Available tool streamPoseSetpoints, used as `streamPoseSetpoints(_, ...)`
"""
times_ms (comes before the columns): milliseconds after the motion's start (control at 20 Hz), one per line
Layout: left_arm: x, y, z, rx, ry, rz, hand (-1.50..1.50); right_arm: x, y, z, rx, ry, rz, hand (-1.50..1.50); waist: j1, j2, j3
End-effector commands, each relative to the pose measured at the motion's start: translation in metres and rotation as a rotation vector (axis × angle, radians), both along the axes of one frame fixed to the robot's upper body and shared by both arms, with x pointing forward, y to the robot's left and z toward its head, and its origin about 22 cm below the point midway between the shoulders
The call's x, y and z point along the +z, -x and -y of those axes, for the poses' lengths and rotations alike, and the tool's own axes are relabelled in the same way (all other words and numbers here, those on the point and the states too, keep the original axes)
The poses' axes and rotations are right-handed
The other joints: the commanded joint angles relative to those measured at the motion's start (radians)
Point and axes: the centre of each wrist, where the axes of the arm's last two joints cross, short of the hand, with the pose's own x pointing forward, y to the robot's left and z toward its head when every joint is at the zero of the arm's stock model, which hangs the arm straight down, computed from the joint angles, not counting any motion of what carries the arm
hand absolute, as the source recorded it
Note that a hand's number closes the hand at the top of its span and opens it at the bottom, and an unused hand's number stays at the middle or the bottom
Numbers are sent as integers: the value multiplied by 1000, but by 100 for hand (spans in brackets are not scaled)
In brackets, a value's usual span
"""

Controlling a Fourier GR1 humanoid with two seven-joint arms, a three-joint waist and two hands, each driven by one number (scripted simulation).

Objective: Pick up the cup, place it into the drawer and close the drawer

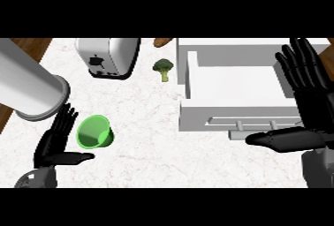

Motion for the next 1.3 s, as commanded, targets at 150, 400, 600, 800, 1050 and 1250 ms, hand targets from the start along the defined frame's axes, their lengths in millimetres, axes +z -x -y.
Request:
streamPoseSetpoints(150,-30,-5,-2,-6,-8,-1,-150,-10,5,-5,22,6,-7,-150,-8,2,-1)
streamPoseSetpoints(400,-47,11,2,15,5,36,-150,5,3,0,12,11,-4,-150,-10,3,-2)
streamPoseSetpoints(600,-49,11,3,19,-13,36,-150,5,-1,-6,35,-11,4,-150,-21,9,-3)
streamPoseSetpoints(800,-48,12,-1,0,-4,55,-150,14,-1,6,36,26,-13,-150,-15,7,-3)
streamPoseSetpoints(1050,-44,-4,14,-21,8,68,-150,-2,3,0,18,8,10,-150,-21,9,-3)
streamPoseSetpoints(1250,-52,-1,28,-15,27,101,-150,5,-5,-6,24,14,6,-150,-22,10,-4)
